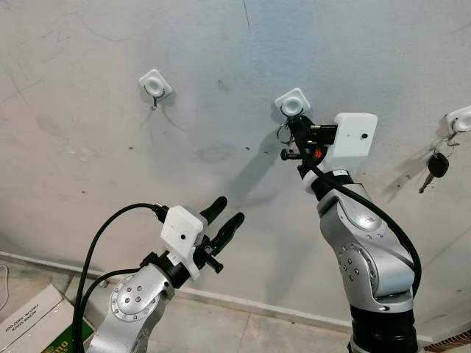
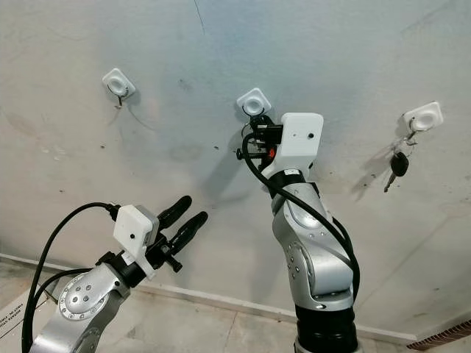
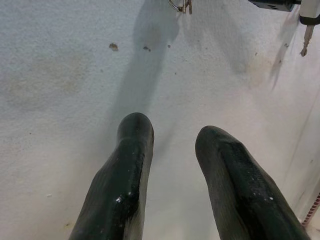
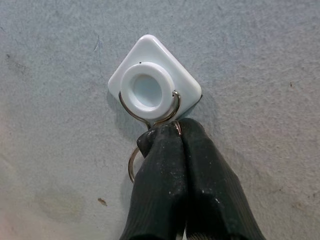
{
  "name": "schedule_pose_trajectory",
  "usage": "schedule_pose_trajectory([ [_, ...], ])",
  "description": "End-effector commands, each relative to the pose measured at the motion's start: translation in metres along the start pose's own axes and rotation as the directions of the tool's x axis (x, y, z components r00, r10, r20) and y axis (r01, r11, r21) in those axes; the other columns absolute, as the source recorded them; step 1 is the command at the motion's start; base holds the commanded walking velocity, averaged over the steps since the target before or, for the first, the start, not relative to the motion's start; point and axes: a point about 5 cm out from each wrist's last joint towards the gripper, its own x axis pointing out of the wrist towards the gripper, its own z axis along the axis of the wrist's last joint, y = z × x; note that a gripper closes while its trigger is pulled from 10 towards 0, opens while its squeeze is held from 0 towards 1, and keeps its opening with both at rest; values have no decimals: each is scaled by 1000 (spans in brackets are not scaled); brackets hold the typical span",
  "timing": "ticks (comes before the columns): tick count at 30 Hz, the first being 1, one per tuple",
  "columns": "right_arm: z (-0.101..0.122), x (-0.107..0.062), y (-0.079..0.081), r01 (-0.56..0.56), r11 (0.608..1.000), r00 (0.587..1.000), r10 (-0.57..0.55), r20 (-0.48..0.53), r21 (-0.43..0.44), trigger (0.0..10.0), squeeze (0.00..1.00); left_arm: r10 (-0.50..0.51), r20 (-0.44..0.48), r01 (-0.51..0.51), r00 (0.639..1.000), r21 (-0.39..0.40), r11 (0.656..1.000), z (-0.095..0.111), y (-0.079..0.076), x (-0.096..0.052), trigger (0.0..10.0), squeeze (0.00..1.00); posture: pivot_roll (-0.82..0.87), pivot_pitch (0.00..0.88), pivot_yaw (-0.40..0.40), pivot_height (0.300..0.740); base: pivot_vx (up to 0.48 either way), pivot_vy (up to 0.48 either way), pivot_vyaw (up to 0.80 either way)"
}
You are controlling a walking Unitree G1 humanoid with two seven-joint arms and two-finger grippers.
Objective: Hang keys on a hook
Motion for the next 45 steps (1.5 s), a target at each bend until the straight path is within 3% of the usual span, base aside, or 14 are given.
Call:
schedule_pose_trajectory([
  [1, -4, 1, -24, 135, 991, 990, -135, -25, -11, 10000, 98, -3, -2, 3, 1000, 10, 1000, 2, -1, 1, 10000, 0, -23, 80, -2, 740, 0, 0, 0],
  [2, -4, 1, -24, 135, 991, 991, -135, -26, -8, 10000, 224, -3, -2, 3, 1000, 10, 1000, 2, -1, 1, 10000, 0, -23, 80, -2, 740, 0, 0, 0],
  [3, -4, 1, -24, 134, 991, 991, -134, -27, -8, 10000, 620, -3, -2, 3, 1000, 9, 1000, 2, -1, 1, 10000, 0, -23, 80, -2, 740, 0, 0, 0],
  [5, -5, 1, -23, 133, 991, 991, -133, -29, -6, 10000, 627, -3, -2, 3, 1000, 9, 1000, 2, 0, 1, 10000, 0, -22, 81, -3, 740, 0, 0, 0],
  [6, -5, 1, -23, 133, 991, 991, -133, -29, -5, 10000, 1000, -3, -2, 3, 1000, 9, 1000, 2, 0, 1, 10000, 0, -22, 81, -3, 740, 0, 0, 0],
  [34, 0, 3, -27, 136, 991, 991, -136, 13, -16, 10000, 1000, 0, -5, 0, 1000, 7, 1000, 0, 0, 1, 10000, 0, -22, 74, -3, 740, 0, 0, 0],
  [45, 4, 3, -30, 86, 996, 996, -85, 35, -32, 10000, 1000, 1, -7, -1, 1000, 8, 1000, -1, 1, 2, 10000, 0, -24, 67, -1, 740, 0, 0, 0],
])
